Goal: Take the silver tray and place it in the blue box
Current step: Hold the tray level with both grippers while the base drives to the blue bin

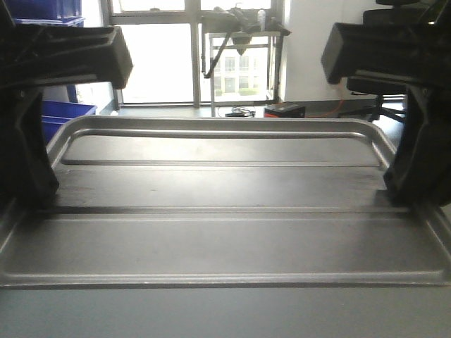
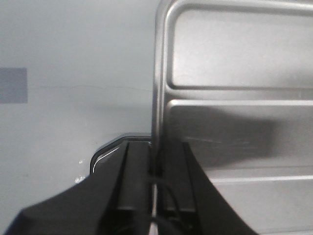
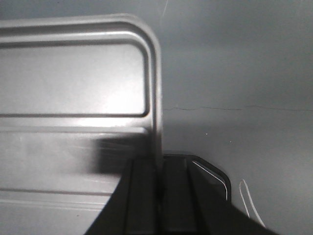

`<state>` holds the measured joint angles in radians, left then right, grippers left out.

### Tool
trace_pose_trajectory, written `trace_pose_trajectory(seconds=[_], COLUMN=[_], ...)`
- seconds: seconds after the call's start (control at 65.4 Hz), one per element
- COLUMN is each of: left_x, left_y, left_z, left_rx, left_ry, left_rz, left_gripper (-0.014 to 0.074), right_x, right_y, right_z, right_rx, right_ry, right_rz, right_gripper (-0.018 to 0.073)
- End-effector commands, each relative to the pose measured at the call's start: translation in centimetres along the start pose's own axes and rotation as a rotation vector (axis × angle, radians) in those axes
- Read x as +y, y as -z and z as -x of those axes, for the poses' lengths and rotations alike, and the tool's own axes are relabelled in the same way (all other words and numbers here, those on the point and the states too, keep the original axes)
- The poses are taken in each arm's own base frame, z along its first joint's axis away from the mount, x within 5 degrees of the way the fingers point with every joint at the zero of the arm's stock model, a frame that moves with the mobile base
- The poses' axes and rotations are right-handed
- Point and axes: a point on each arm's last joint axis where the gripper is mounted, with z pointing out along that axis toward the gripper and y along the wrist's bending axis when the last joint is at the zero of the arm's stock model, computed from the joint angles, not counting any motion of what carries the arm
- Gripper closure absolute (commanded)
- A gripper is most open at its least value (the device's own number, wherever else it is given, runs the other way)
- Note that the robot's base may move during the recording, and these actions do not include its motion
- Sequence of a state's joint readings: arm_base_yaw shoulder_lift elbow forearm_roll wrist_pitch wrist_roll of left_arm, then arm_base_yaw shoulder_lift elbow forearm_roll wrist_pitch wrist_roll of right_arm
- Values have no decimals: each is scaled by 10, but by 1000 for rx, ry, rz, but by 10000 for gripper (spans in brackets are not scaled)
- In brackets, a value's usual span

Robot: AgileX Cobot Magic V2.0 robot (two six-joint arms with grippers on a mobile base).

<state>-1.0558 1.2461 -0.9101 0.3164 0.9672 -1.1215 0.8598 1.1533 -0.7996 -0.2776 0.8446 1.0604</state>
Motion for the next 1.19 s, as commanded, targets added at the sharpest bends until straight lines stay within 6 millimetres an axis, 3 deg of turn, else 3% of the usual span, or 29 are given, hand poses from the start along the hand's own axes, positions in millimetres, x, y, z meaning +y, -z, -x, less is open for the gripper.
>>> trace_pose_trajectory(seconds=[0.0, 1.178], left_x=[-5, -5], left_y=[13, 13], left_z=[6, 6], left_rx=[-53, -53], left_ry=[7, 7], left_rz=[-66, -66], left_gripper=[610, 610], right_x=[5, 5], right_y=[10, 10], right_z=[10, 10], right_rx=[-73, -73], right_ry=[7, 7], right_rz=[63, 63], right_gripper=[510, 510])
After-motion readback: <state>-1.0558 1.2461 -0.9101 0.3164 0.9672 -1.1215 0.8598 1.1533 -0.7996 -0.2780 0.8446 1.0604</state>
